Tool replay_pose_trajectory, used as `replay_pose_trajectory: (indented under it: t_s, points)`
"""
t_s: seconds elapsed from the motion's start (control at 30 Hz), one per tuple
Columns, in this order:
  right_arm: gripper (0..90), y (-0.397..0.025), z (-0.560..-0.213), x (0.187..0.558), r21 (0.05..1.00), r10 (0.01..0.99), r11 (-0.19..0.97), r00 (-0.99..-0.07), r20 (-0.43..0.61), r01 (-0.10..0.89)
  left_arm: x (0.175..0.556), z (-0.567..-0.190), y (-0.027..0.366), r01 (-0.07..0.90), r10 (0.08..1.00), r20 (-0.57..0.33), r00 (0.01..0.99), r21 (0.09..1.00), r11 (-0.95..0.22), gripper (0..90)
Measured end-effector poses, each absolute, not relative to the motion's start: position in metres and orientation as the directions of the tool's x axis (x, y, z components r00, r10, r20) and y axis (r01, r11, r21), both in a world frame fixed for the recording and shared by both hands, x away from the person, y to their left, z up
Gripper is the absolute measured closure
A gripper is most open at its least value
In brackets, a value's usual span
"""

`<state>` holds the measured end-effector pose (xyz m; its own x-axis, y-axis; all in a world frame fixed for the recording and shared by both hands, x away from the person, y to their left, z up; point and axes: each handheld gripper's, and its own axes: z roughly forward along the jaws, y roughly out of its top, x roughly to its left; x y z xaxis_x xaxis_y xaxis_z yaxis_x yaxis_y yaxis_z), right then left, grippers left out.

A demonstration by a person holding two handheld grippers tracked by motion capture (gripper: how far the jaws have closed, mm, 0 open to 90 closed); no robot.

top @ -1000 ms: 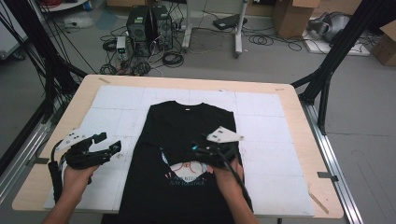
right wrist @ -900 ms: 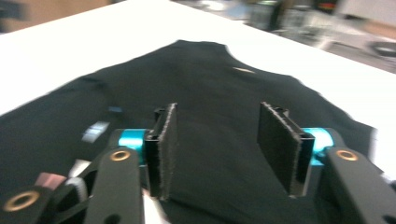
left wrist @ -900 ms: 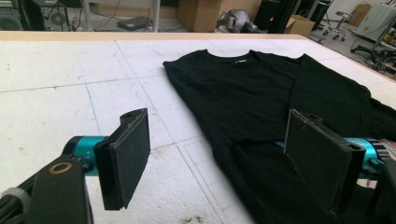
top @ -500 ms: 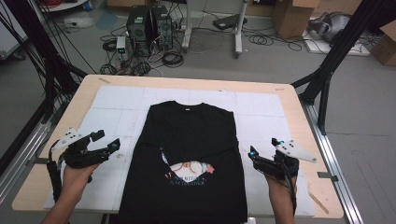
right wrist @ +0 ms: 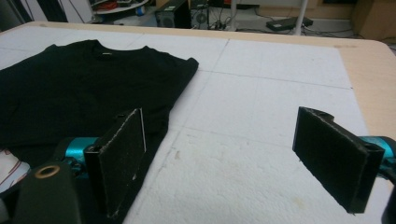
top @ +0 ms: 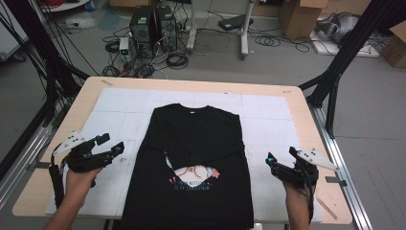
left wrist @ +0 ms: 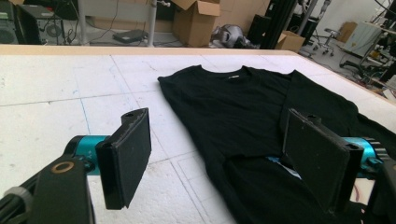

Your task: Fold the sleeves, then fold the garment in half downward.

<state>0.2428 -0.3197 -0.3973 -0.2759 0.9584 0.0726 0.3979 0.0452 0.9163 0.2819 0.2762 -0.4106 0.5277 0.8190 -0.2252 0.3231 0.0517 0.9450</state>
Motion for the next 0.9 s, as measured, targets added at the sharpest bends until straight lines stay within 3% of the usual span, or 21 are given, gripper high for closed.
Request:
replay_pose_trajectory:
  t_s: [0.43,0.9]
  points:
    - [15.7,-0.317,-0.399,0.245,0.909,0.962,0.057,-0.266,0.06,0.412,0.285,-0.413,0.276,0.338,0.812,-0.234,0.536,0.94,0.047,23.0]
    - [15.7,-0.313,-0.396,0.244,0.916,0.951,0.058,-0.301,0.07,0.396,0.295,-0.404,0.262,0.368,0.777,-0.27,0.569,0.928,0.053,28.4]
